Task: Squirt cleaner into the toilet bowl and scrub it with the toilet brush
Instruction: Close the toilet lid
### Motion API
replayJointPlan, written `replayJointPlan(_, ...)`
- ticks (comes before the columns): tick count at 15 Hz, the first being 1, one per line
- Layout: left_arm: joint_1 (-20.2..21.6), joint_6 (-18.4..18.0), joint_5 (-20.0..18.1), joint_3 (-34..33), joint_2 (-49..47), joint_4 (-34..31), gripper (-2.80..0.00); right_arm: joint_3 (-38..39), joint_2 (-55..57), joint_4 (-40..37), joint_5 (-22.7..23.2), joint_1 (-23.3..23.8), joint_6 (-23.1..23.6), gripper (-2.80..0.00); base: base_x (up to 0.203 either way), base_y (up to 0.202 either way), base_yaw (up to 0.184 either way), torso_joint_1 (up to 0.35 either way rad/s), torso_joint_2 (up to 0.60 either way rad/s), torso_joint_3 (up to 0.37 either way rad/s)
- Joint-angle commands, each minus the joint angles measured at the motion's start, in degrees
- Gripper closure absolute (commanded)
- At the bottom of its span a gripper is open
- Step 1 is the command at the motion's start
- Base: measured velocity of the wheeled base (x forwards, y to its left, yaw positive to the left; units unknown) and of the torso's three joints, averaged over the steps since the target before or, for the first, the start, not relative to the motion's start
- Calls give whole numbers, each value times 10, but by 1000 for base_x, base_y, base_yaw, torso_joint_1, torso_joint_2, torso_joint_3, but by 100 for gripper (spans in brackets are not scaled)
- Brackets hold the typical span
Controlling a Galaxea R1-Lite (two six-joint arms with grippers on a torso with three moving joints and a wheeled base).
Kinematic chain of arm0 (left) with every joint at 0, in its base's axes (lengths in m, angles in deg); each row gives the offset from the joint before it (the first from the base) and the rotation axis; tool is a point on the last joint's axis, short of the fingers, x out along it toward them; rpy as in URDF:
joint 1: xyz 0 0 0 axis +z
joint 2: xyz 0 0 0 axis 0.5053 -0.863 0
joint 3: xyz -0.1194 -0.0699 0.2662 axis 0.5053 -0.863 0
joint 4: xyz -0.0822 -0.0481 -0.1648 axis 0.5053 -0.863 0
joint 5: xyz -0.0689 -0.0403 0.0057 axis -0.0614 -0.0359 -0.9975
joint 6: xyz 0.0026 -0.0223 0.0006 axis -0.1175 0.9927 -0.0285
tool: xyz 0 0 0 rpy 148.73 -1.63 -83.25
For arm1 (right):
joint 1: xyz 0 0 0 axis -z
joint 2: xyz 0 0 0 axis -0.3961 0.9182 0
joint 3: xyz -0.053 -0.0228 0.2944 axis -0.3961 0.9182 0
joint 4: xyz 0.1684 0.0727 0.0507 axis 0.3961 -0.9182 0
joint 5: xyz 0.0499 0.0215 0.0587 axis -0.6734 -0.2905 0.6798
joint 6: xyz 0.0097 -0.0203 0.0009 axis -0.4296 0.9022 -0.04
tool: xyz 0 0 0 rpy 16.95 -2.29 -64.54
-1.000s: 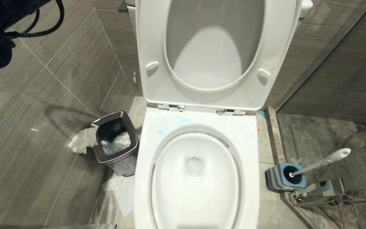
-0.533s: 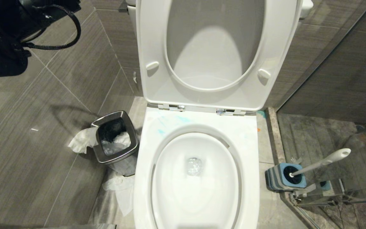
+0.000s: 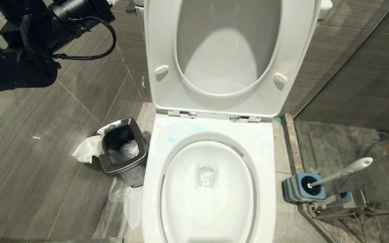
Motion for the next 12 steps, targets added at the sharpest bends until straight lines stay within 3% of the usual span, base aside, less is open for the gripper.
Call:
replayJointPlan(1,-14,1,-3,0,-1,3,0,0,0,0,0,0,0,0,0,0,0,0,0,0)
replayJointPlan(12,-52,-3,4,1,-26,24,0,0,0,0,0,0,0,0,0,0,0,0,0,0)
